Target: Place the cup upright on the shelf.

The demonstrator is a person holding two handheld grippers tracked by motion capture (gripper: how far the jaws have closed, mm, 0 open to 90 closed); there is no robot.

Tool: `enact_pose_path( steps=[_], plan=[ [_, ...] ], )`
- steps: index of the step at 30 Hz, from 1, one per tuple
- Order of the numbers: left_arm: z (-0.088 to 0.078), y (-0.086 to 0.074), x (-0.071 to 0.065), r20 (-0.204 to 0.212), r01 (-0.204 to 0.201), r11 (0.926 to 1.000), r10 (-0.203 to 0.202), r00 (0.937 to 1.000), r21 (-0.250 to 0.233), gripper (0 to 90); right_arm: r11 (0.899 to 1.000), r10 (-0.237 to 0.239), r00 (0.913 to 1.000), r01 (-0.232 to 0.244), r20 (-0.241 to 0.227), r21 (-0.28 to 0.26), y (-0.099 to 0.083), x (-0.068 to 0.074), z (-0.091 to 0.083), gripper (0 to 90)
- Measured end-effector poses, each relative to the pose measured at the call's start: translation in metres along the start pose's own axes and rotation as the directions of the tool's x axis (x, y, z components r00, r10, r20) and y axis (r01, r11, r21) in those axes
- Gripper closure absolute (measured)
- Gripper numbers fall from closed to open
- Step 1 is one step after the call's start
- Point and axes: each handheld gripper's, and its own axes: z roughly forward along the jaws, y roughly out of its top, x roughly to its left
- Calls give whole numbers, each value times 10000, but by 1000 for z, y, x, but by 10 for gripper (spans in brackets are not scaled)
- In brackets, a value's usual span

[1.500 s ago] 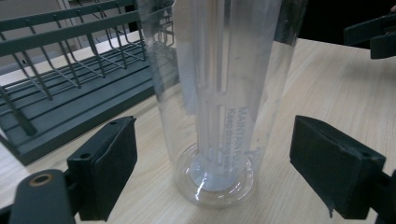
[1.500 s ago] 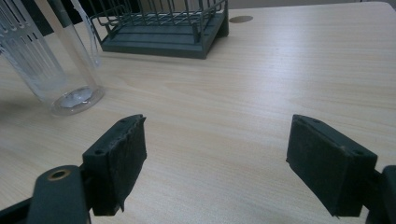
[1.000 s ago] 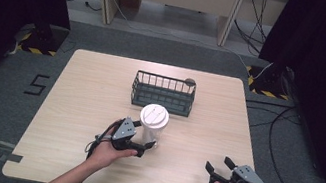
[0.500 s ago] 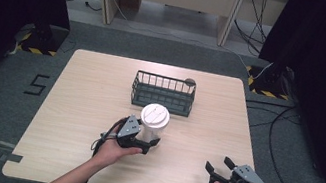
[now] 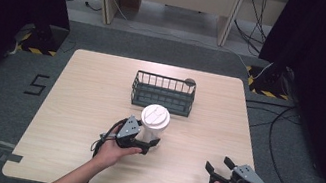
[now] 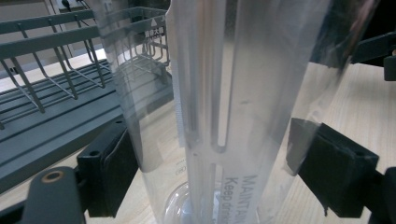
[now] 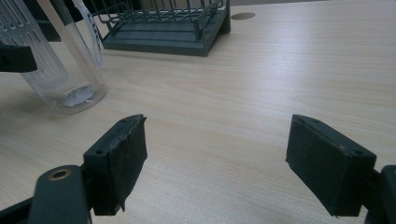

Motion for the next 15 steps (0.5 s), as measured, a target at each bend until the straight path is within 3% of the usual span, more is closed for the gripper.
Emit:
enact_pose_path(
  steps=[7, 15],
  plan=[
    [-1, 6, -2, 45, 67, 10000, -67, 10000, -42, 179, 10000, 0, 10000, 0, -4, 6, 0, 0, 0, 209],
    [-4, 12, 1, -183, -91, 10000, 91, 9998, -2, 179, 10000, 18, 10000, -18, -4, 14, 0, 0, 0, 209]
  ],
)
